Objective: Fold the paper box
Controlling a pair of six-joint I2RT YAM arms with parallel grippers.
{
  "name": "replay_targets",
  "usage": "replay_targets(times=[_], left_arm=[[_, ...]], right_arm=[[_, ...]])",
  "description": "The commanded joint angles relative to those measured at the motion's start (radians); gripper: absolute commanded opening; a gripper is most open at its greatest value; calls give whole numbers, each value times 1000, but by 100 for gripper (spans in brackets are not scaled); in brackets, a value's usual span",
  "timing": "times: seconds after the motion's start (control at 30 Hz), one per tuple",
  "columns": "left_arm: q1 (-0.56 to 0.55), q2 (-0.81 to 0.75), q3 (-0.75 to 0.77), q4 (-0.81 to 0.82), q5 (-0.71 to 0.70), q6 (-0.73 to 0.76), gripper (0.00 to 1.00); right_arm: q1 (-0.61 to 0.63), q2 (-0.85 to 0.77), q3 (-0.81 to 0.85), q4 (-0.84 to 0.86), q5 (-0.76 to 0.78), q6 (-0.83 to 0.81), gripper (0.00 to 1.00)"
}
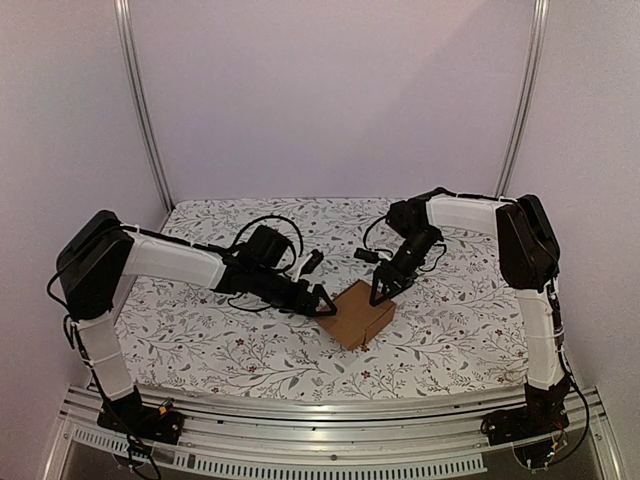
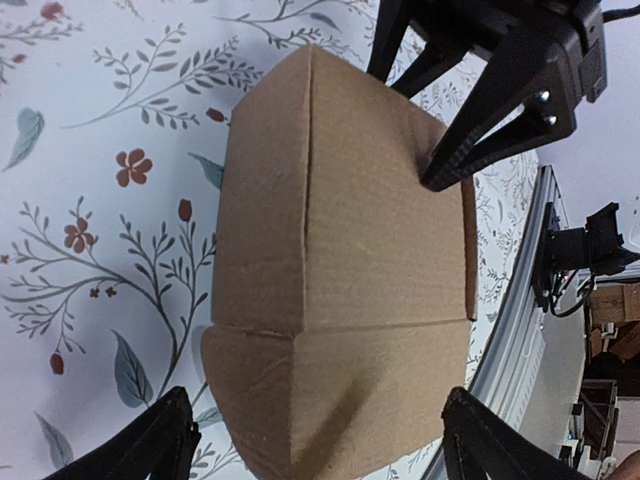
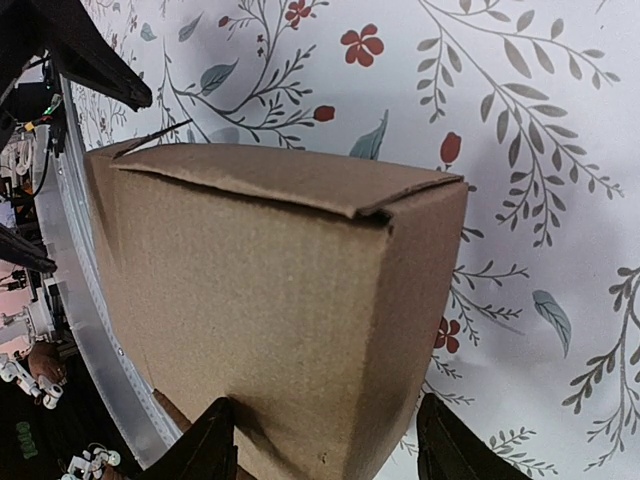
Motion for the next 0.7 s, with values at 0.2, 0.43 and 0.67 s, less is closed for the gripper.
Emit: replay_targets(times=[0.2, 0.43, 0.67], left_arm=[[36, 20, -23, 165, 209, -46, 84], [36, 86, -1, 181, 206, -61, 84], [36, 111, 13, 195, 220, -69, 84]], right_arm=[[7, 48, -4, 0, 42, -16, 60], [7, 54, -7, -1, 38, -19, 60], [7, 57, -7, -3, 36, -20, 59]])
